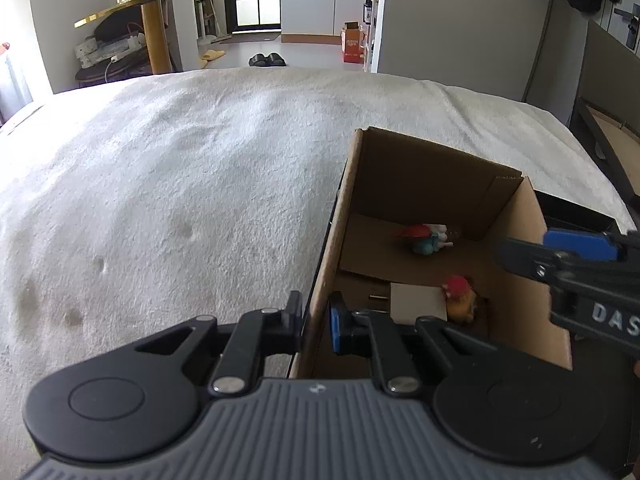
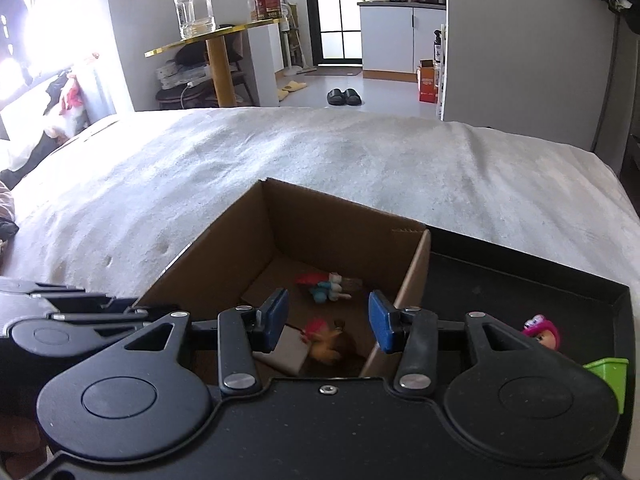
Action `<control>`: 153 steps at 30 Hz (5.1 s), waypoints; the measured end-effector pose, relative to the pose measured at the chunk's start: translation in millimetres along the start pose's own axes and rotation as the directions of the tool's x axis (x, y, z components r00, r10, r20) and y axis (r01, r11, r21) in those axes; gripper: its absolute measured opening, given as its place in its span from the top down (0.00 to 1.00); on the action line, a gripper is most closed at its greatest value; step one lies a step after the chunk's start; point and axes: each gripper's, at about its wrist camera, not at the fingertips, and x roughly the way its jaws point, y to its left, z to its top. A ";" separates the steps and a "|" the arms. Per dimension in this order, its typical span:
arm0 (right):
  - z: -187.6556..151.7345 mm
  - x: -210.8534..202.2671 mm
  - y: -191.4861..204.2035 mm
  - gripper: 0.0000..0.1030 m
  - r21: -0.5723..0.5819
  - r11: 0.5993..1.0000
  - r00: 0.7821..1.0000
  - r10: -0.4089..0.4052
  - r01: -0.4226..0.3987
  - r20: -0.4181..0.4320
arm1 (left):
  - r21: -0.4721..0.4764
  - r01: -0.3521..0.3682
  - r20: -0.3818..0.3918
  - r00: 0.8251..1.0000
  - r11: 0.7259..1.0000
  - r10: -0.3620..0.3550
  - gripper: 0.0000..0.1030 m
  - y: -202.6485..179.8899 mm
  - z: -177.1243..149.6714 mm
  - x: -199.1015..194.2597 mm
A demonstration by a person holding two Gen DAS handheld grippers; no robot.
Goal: Organize rigid objects
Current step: 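Lift the brown-haired doll with the right gripper, lower into box, open, then move the right gripper over the grey cube and close on it, then carry the grey cube into the cardboard box and open the right gripper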
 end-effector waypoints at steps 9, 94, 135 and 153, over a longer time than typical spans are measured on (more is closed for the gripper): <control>-12.7 -20.4 -20.1 0.55 0.055 0.998 1.000 -0.019 0.019 0.002 | 0.017 -0.011 -0.004 1.000 1.000 0.011 0.88 -2.3 1.6 -0.4; -44.7 -26.2 -116.1 0.63 0.202 0.974 0.994 -0.109 0.103 0.017 | 0.165 -0.196 0.012 0.980 0.967 0.196 0.24 -59.8 9.5 -2.3; 14.6 -19.2 -24.5 0.63 -0.001 1.000 0.994 0.017 -0.017 0.112 | 0.048 -0.090 0.051 0.995 0.995 0.087 0.88 -16.6 6.6 -3.6; 3.4 31.0 14.0 0.62 -0.163 0.983 0.994 -0.093 0.083 -0.053 | 0.018 -0.037 0.039 0.999 0.999 0.036 0.87 -7.6 5.1 -0.5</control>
